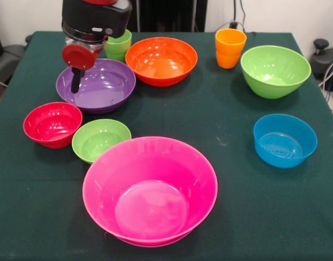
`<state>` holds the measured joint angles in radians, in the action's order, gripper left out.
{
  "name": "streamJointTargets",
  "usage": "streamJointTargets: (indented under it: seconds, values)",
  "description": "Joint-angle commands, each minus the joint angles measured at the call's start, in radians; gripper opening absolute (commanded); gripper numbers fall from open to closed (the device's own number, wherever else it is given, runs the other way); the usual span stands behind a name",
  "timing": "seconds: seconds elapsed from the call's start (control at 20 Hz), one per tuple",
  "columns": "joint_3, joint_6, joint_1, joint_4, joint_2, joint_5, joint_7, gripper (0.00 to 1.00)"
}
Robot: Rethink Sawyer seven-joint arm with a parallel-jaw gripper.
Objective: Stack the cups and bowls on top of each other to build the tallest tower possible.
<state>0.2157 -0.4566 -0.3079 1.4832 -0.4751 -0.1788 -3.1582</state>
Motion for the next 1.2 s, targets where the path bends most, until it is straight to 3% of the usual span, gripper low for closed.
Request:
streamJointTargets:
  seconds: [0.05,0.25,0.4,0.5,0.7,0.95,1.15,1.2]
  values:
    - [-0.239,-0.052,-0.053,0.083,0.012,-0.042,0.252,1.0]
    - [-0.147,-0.066,0.015,0.02,0.014,-0.151,0.278,1.0]
    - [-0.159,-0.03,-0.005,0.017,0.02,-0.195,0.296,1.0]
    - [-0.16,-0.034,0.004,0.016,0.024,-0.212,0.279,1.0]
    - [-0.119,0.07,0.045,0.008,0.058,-0.271,0.183,1.0]
    - [-0.18,0.038,0.001,0.023,0.04,-0.284,0.233,1.0]
    - [-0.27,-0.039,-0.086,0.065,0.027,-0.157,0.181,1.0]
    - [-0.259,-0.056,-0.074,0.057,0.025,-0.154,0.172,1.0]
